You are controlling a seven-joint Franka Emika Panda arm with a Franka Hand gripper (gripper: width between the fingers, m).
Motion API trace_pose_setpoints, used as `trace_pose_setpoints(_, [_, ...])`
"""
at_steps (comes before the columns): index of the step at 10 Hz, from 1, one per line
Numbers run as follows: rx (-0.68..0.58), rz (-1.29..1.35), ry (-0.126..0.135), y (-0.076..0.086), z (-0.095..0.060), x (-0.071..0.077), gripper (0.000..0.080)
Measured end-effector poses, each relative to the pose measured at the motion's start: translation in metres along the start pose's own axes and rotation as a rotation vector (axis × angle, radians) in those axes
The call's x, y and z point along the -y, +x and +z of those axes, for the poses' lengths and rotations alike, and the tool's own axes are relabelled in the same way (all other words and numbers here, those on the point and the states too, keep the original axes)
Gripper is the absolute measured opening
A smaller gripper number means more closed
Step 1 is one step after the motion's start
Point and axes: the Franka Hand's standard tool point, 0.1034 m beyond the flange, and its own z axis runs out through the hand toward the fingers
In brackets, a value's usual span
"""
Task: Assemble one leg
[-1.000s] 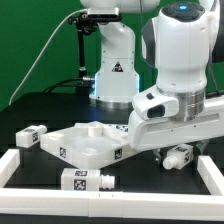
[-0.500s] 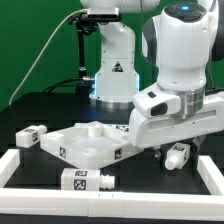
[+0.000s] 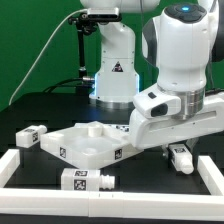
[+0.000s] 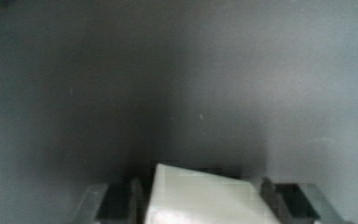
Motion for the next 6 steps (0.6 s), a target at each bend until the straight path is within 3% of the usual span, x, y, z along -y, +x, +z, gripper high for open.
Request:
trace_pose_setpoints(1, [0.001, 0.023, -0.001, -0.003, 0.000, 0.003, 0.0314])
trace_pose_setpoints(2, [0.008, 0.052, -0.006, -0.018, -0.001, 0.013, 0.0314])
trace_pose_setpoints(4, [0.037, 0.137, -0.030, -0.060, -0.004, 0.051, 0.0314])
trace_pose_setpoints(5, [0.029, 0.129, -0.041, -0.072, -0.003, 0.069, 0.0314])
trace_pose_setpoints(6, [0.022, 0.110, -0.042, -0.076, 0.001, 0.078, 0.0314])
